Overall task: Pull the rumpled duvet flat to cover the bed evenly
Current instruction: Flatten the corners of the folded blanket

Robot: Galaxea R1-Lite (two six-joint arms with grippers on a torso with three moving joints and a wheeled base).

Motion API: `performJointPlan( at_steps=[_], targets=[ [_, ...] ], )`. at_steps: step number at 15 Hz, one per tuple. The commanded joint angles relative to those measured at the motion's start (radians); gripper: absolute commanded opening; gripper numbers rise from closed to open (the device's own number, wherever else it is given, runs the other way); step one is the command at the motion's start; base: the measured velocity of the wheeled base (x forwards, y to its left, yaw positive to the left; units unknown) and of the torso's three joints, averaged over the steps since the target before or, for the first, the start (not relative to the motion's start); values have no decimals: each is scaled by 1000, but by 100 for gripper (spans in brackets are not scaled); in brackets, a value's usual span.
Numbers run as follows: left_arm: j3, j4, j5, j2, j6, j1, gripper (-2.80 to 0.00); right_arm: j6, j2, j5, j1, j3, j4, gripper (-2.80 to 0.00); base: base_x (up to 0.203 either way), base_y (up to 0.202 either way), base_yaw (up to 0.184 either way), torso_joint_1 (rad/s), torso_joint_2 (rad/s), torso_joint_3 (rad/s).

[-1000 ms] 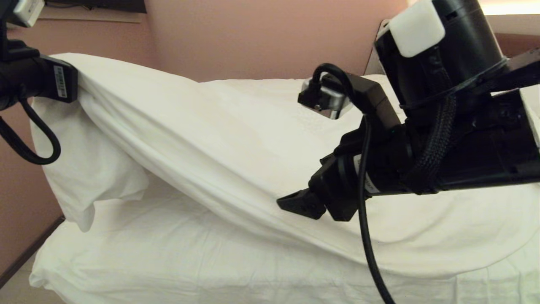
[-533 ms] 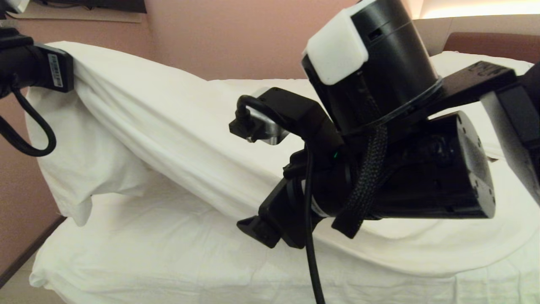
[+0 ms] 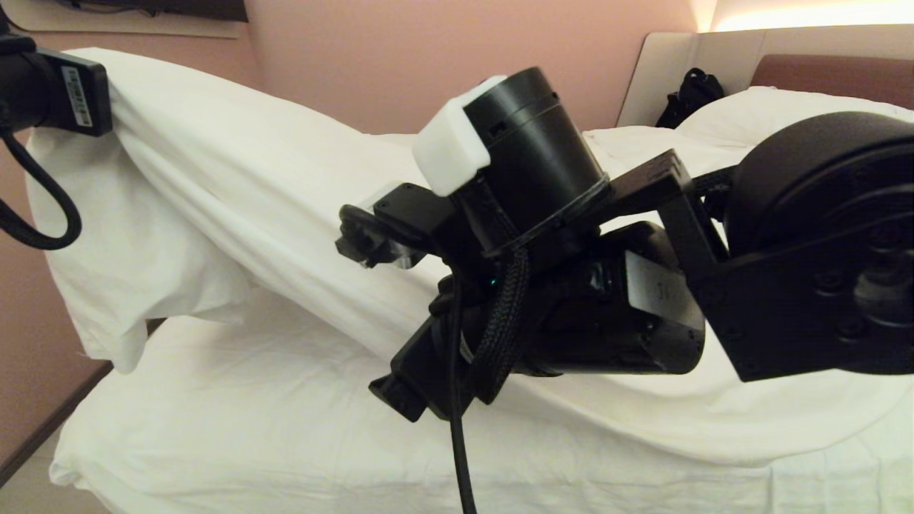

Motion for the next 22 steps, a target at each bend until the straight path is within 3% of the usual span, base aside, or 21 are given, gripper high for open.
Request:
performJointPlan(
  at_steps=[1,6,7,8,14,18,22],
  targets=[
    [0,1,-18,-16,-10,0,-280,-13,28,-1,-3,-7,2,0,0,0,0,0,0,0],
    [1,34,-40,-60,-13,-1,-280,-18,86,1,-72,-68,-3,0,0,0,0,0,0,0],
    [1,37,-43,-68,-14,-1,-280,-17,92,2,-83,-73,-5,-224,0,0,0,0,0,0],
    [4,39,-50,-78,-14,-2,-280,-16,99,5,-100,-84,-8,-280,0,0,0,0,0,0],
    [14,49,-71,-129,-14,-21,-280,-5,87,13,-117,-87,-33,-280,0,0,0,0,0,0],
    [86,190,-163,-232,-12,-20,-280,-12,41,16,-156,-87,-106,-280,0,0,0,0,0,0],
    [196,333,-165,-334,53,-10,-280,-6,0,15,-182,-80,-100,-280,0,0,0,0,0,0]
  ],
)
